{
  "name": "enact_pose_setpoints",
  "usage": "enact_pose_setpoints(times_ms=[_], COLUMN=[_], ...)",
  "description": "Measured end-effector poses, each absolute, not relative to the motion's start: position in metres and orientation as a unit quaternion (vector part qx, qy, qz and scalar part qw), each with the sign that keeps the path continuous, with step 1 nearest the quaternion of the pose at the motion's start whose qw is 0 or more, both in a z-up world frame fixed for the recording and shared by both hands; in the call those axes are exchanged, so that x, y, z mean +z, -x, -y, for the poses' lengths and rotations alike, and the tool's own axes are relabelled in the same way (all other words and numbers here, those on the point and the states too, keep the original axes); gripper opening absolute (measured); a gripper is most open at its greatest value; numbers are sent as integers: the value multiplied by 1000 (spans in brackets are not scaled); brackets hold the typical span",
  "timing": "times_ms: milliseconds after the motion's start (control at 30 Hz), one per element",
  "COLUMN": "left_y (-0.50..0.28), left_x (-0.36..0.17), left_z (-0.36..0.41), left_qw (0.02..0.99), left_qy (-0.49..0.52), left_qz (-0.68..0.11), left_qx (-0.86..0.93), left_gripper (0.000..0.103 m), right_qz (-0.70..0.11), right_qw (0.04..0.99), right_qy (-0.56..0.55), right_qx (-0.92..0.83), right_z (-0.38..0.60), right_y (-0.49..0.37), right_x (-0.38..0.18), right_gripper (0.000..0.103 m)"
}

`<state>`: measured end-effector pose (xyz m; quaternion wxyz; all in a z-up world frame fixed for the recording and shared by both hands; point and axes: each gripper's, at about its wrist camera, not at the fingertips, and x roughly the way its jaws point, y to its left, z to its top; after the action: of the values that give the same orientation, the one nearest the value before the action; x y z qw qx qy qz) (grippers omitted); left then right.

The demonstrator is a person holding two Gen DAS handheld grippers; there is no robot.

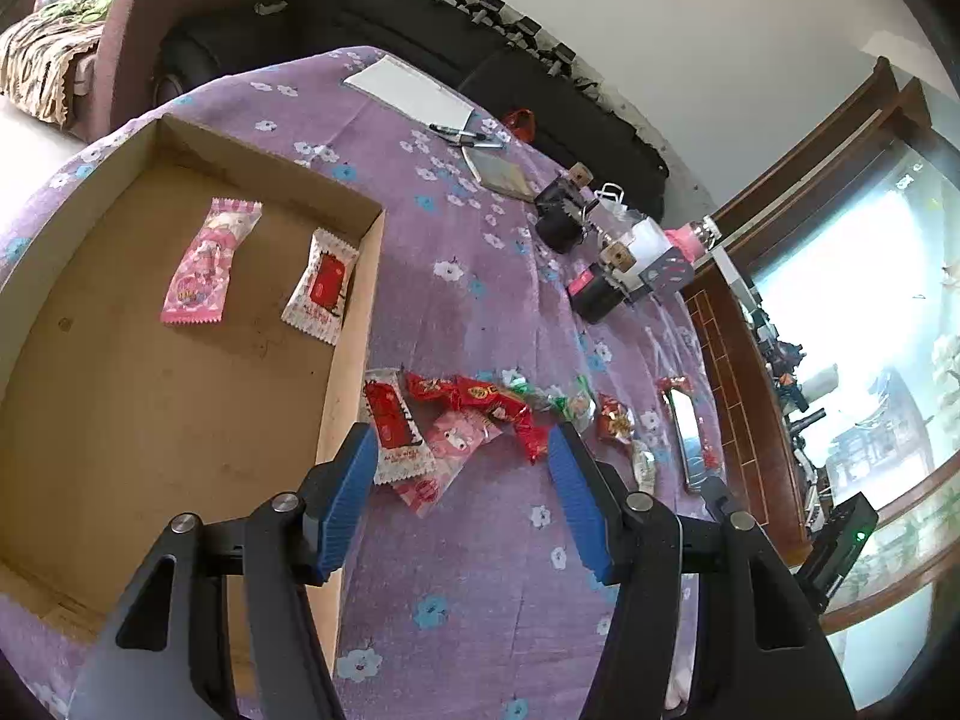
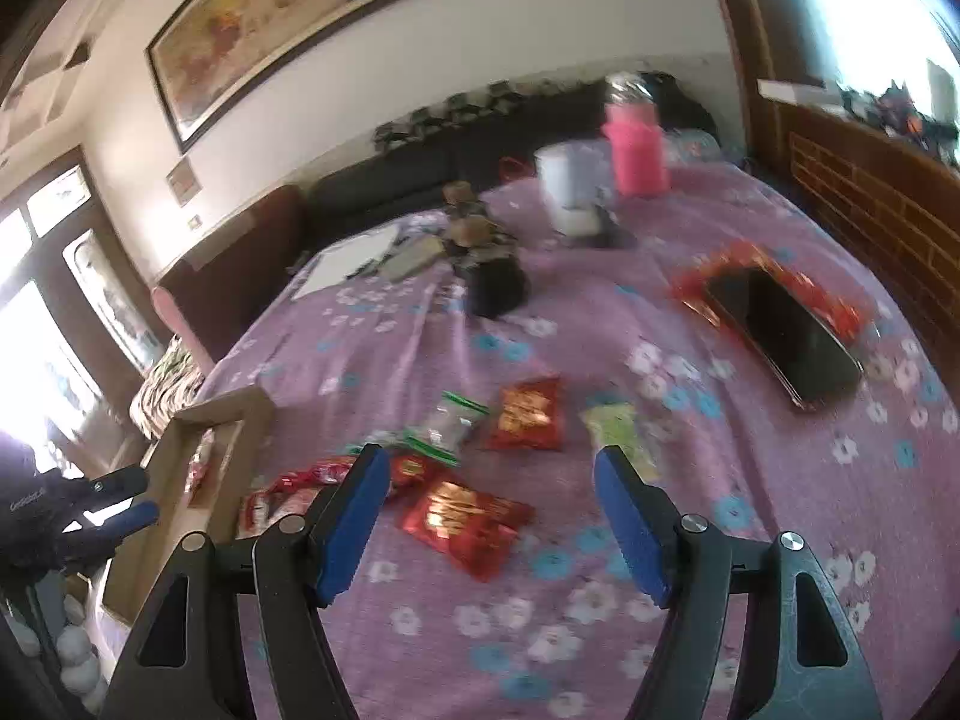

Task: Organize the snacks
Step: 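Grasp pink candy bag with left tool while right grasps red foil snack bag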

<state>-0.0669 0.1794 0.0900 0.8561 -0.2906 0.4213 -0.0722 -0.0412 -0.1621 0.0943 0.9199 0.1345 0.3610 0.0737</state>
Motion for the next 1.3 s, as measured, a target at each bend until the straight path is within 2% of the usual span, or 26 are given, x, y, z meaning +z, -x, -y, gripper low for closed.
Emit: enact_pose_setpoints(times_ms=[267, 567, 800, 867, 933, 967, 1100, 1167, 1200, 1233, 1300], left_y=[62, 50, 38, 31, 24, 21, 9, 7, 9, 11, 18], left_x=[78, 67, 55, 50, 44, 42, 29, 22, 23, 24, 25], left_z=[-160, -143, -105, -89, -77, -72, -67, -68, -67, -64, -59], left_qw=[851, 843, 857, 860, 863, 865, 866, 862, 859, 857, 849], left_qy=[267, 231, 122, 76, 31, 11, -39, -42, -41, -44, -45], left_qz=[-445, -475, -488, -493, -495, -493, -494, -502, -503, -505, -513], left_qx=[-84, -103, -113, -113, -100, -94, -66, -65, -82, -95, -121], left_gripper=[58, 58, 58, 58, 58, 58, 58, 54, 38, 29, 29], right_qz=[-401, -450, -451, -451, -449, -449, -450, -452, -452, -453, -455], right_qw=[899, 876, 873, 873, 877, 877, 876, 876, 876, 876, 875], right_qy=[-147, -95, -29, -10, 7, 8, -10, -15, -18, -19, -25], right_qx=[99, 148, 183, 184, 172, 171, 171, 168, 165, 163, 162], right_z=[167, 122, 94, 87, 83, 83, 92, 96, 99, 100, 103], right_y=[21, -21, -5, -2, -1, 1, 3, 2, 3, 2, 1], right_x=[67, 31, 24, 23, 22, 22, 23, 23, 23, 23, 23], right_gripper=[73, 73, 73, 70, 49, 44, 41, 39, 38, 38, 37])
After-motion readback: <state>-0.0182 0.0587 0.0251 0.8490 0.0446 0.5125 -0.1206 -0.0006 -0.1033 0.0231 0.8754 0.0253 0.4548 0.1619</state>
